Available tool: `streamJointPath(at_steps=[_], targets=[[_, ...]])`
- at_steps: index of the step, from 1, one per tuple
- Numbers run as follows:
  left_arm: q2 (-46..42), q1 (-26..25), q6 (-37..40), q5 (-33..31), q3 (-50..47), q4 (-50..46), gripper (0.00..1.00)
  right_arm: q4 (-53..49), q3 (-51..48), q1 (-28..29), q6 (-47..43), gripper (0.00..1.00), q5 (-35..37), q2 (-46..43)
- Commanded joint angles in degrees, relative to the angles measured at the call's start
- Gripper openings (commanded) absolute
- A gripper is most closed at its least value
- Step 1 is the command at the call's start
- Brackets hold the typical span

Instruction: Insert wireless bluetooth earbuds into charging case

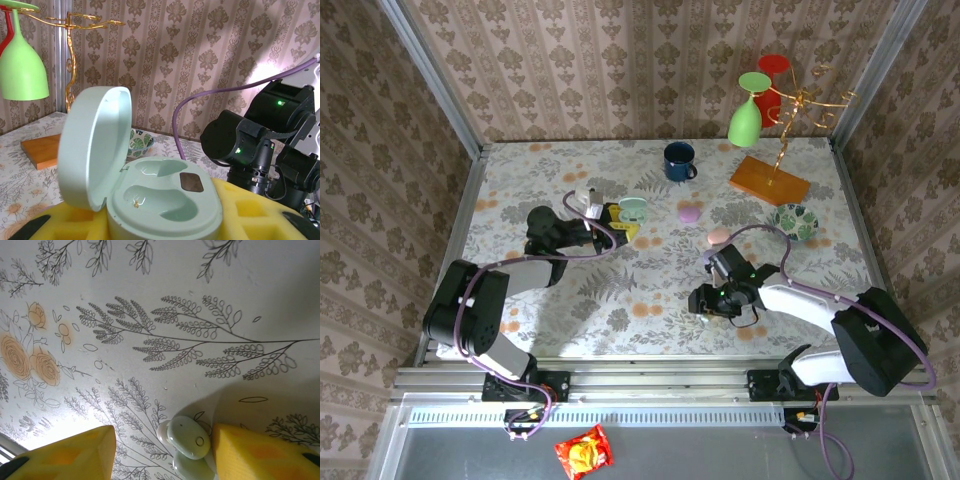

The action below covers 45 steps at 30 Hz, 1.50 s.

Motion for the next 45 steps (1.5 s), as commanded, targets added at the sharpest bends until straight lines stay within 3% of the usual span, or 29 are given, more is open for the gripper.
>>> streamJointPath(at_steps=[1,9,15,25,45], targets=[[0.2,0.5,1.5,0.8,-0.7,1.7,0.36,-2.0,-1.0,1.1,0.0,0.54,1.0,-0.9],[0.1,0.5,1.6,0.8,-0.4,1.7,0.36,-5.1,-1.0,3.1,4.9,0.54,3.3,-5.2],[0.2,0.5,1.7,0.9,-0.4,1.8,0.36,-6.6,-1.3,3.5,3.0,0.57,7.7,-7.5],[-0.8,0.5,2.1,0.7,-1.6,1.7,0.36,-2.5,1.2,3.6,-0.5,0.58,4.0,2.4],[-1.3,0.5,2.3,0.6,-1.6,1.7,0.37,-7.6,-0.8,11.8,6.4,0.55,2.6,-1.3]])
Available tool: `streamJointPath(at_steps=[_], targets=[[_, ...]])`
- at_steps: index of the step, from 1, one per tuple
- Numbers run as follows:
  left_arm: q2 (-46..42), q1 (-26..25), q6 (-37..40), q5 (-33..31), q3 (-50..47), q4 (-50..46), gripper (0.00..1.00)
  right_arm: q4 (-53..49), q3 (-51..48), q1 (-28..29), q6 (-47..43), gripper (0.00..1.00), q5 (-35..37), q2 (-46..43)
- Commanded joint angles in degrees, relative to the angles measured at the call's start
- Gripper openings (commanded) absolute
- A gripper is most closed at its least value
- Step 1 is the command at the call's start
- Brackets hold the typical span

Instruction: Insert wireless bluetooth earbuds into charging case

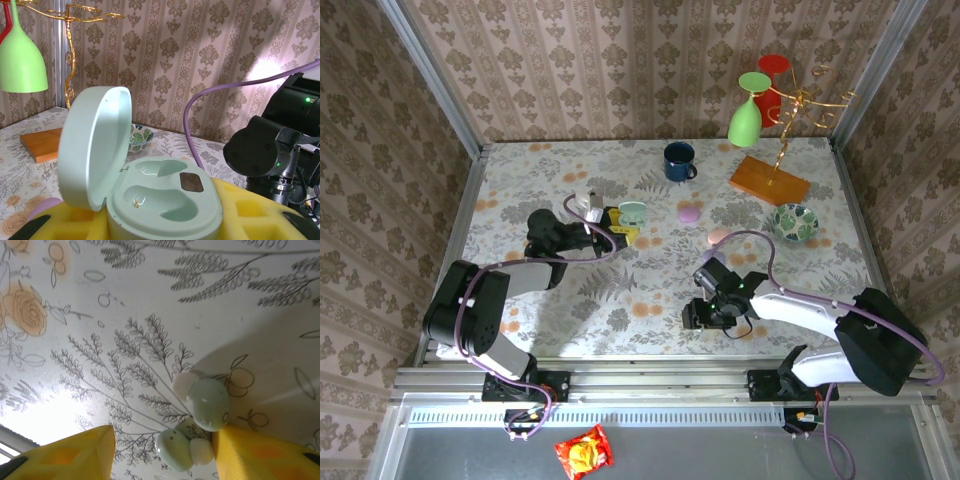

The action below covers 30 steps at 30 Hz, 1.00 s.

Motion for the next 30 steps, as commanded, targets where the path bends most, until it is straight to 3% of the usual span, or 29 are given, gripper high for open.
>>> streamJointPath(at_steps=[1,4,13,21,26,30], targets=[[-1.3,0.5,1.5,0.6,-0.1,1.7,0.37,-3.0,-1.5,2.0,3.1,0.55,-2.0,-1.0],[-1.1,0.5,1.5,0.5,-0.2,1.8,0.37,-4.1,-0.4,3.5,4.2,0.55,0.7,-1.4],[0.6,6.8,3.8,-3.6,-2.1,1.8,0.37,-22.0,10.9,11.9,6.5,0.55,25.3,-0.1],[0.0,12.8,4.4,-6.7,-3.3,1.8,0.37,-39.8,29.7,23.9,13.5,0.54,41.4,20.9],[-1.0,13.4,4.7,-6.9,-4.2,1.8,0.37,-49.1,40.2,28.5,16.2,0.44,44.9,33.6],[-1.1,13.4,4.5,-6.6,-4.3,1.8,0.37,-50.6,42.7,29.9,16.9,0.39,44.6,37.7]])
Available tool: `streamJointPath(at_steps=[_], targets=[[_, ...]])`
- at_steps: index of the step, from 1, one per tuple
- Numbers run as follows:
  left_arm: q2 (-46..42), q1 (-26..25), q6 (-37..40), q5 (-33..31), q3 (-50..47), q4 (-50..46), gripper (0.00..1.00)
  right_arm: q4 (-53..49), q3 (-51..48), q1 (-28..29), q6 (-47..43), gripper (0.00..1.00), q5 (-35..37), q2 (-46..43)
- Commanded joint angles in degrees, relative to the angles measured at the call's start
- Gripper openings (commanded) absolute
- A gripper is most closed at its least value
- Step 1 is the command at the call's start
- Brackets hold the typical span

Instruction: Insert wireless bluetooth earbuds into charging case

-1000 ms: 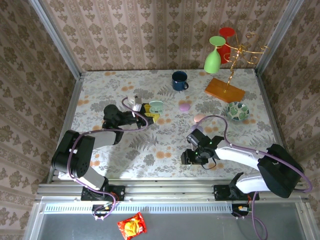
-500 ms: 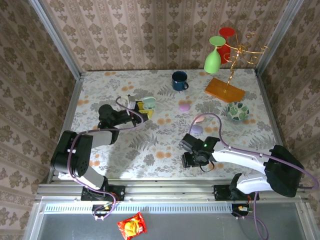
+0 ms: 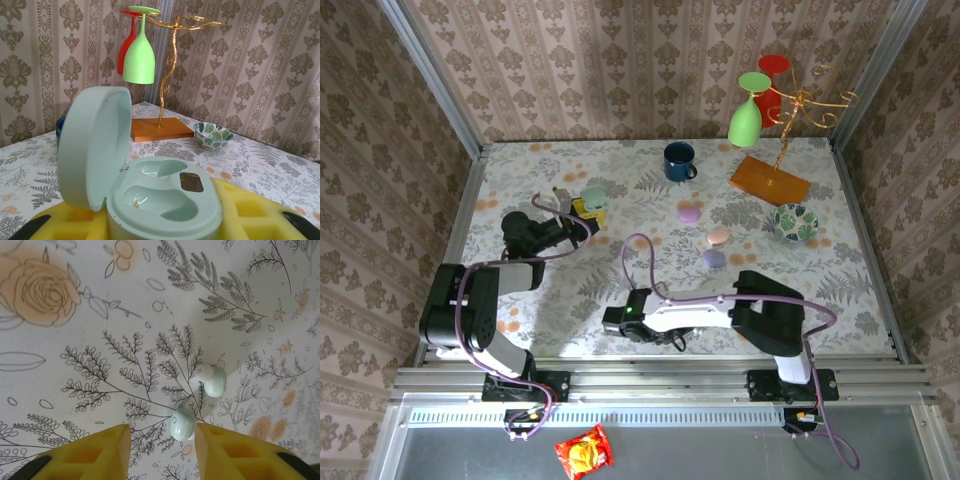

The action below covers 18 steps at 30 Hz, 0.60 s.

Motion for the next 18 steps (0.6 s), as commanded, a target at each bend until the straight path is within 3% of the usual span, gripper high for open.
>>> streamJointPath(at_steps=[1,9,18], targets=[[-1.1,0.3,1.3,0.1,-0.4,1.8,0.37,-7.1,1.3,0.6,3.6,0.38,3.8,1.6],[-1.1,0.1,1.2,0.4,-0.5,1.8,0.37,-6.9,-0.9,0.2,3.9,0.31,2.9,4.1],[-1.0,0.0,1.0,0.6,-0.4,1.8,0.37,-5.6,-2.6,-0.3,3.9,0.29,2.2,5.4]])
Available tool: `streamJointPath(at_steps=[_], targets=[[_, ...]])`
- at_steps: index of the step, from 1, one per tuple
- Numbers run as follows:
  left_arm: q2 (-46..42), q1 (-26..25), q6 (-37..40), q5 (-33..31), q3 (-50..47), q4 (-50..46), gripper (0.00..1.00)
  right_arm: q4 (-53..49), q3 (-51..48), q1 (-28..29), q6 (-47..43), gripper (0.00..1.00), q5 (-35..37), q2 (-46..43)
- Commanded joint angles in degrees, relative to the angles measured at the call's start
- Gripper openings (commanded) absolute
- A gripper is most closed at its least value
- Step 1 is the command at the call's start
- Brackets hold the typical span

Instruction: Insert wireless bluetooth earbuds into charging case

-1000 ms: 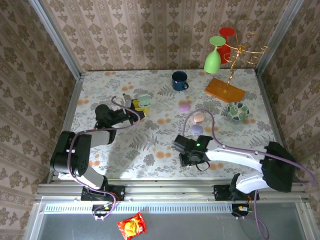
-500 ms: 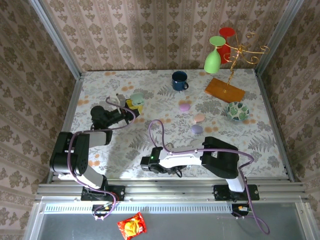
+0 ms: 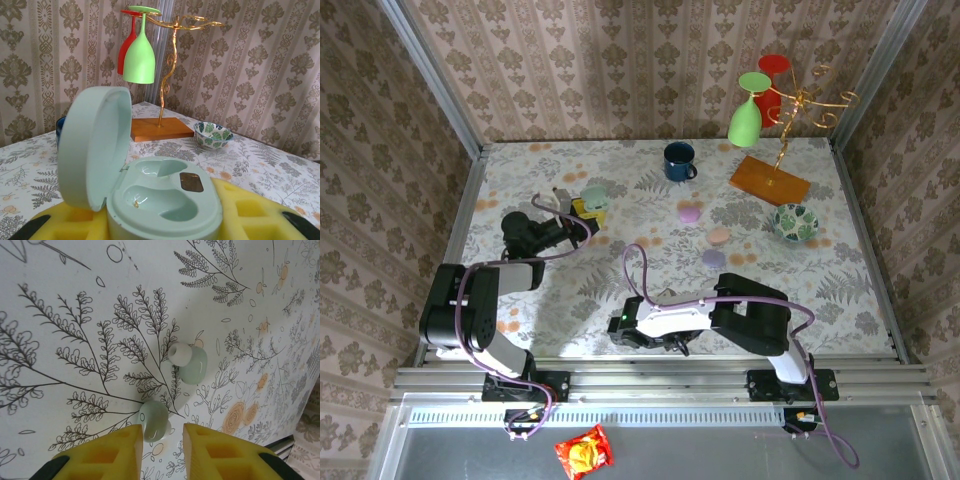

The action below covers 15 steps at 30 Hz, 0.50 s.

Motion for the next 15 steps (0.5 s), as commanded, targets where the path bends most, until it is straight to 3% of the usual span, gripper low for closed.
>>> streamJointPath(at_steps=[1,15], targets=[[-0.9,0.0,1.0,0.5,-0.4,1.8,0.37,-1.0,-0.7,-0.4,2.2,0.29,1.1,1.6],[-1.1,-0.3,1.2,1.0,-0.8,1.7,0.37,1.1,-2.6,-1.0,0.8,0.27,1.2,3.7]])
